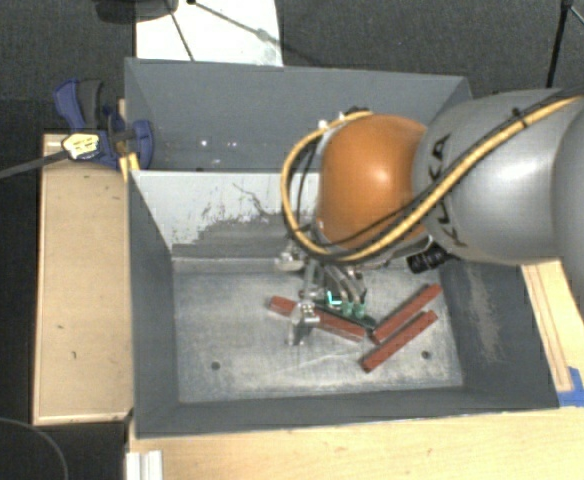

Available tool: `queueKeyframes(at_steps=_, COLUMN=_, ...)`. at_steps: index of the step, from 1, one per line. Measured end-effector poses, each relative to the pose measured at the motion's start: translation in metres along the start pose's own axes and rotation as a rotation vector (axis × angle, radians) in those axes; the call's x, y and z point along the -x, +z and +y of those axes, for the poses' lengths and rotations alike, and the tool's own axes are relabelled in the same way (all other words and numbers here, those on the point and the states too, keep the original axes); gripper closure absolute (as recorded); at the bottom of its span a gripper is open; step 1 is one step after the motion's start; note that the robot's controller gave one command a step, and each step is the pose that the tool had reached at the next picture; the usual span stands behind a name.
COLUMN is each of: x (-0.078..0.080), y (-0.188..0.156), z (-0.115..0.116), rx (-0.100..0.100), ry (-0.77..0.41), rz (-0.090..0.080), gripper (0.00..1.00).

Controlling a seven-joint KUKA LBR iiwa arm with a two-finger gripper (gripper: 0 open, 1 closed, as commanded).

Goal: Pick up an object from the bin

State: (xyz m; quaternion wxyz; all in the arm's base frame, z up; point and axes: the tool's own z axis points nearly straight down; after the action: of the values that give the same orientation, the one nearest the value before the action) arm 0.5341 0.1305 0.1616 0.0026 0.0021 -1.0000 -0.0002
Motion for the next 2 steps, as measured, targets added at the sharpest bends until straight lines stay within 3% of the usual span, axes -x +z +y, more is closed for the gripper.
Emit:
queueKeyframes(at_steps=1, x=0.002, y=-0.004, z=-0.001, rx=0.001, ry=0.004, rz=-0.007, gripper=0.00)
queueKeyframes(at_steps=2, x=0.028, y=0.087, z=-0.034, rx=0.000, ry=-0.121, rz=-0.012, gripper=1.00)
